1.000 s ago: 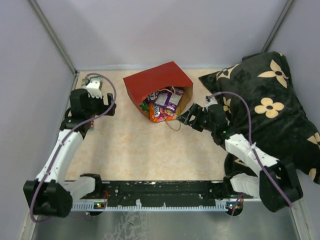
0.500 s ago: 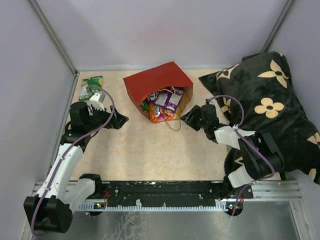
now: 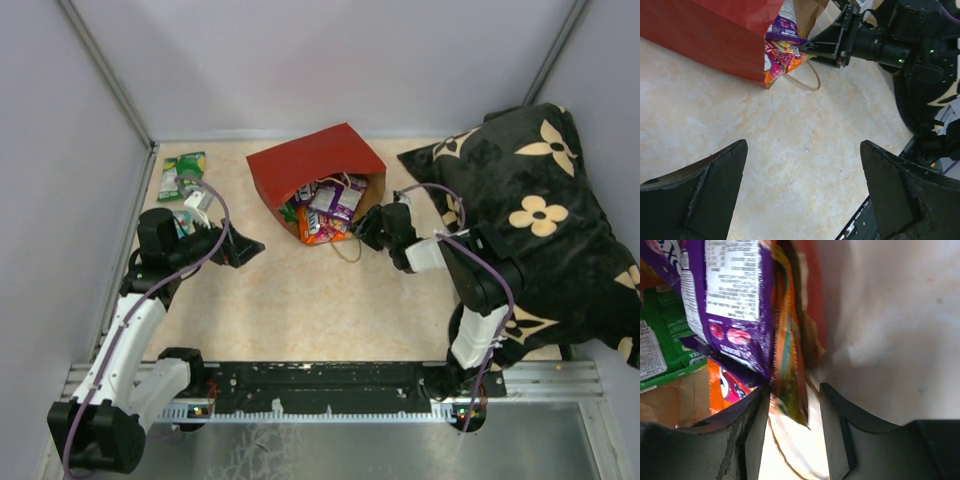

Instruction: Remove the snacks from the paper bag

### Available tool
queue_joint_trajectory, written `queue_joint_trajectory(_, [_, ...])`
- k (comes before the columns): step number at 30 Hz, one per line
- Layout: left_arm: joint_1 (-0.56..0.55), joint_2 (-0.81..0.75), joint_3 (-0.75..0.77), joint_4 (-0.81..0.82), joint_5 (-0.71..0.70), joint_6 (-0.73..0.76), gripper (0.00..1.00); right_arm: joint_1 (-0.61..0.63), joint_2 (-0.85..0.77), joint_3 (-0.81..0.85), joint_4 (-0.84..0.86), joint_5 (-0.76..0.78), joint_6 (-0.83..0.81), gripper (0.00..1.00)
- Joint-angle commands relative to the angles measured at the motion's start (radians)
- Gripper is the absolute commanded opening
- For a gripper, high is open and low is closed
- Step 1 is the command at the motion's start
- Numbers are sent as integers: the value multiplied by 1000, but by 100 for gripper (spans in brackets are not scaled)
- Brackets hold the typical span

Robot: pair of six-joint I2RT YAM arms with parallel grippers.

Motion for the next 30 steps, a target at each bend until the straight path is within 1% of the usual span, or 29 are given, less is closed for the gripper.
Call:
queue_joint_trajectory(1, [4, 6, -8, 37, 93, -16, 100, 48, 73, 40, 12, 68, -14, 46])
queue_joint_trajectory(2, [4, 6, -8, 39, 99, -17, 100, 52, 82, 40, 14, 72, -11, 43])
queue_joint_trajectory(5, [3, 2, -11, 45, 107, -19, 100, 57, 94, 22, 31, 83, -4, 22])
queue_joint_trajectory(6, [4, 0, -11, 45, 109, -19, 100, 59, 87, 12, 33, 93, -7, 18])
queue_joint_trajectory(8, [4, 1, -11, 47, 112, -19, 100, 74, 43, -3, 7, 129, -31, 13])
queue_joint_trajectory(12, [4, 1, -10, 47, 114, -20, 100, 123, -91, -14, -103, 205, -112, 0])
queue_joint_trajectory(16, [4, 3, -9, 47, 110, -18, 100, 155, -269, 6, -254, 257, -183, 0])
queue_joint_trajectory(22, [4, -7, -5, 32, 86, -6, 100, 157, -502, 32, -465, 264, -260, 0])
queue_joint_trajectory(26, [4, -17, 9, 7, 68, 2, 100, 158, -581, 69, -611, 223, -302, 0])
queue_joint_trajectory(30, [4, -41, 29, -21, 11, -13, 100, 158, -659, 63, -703, 126, -309, 1])
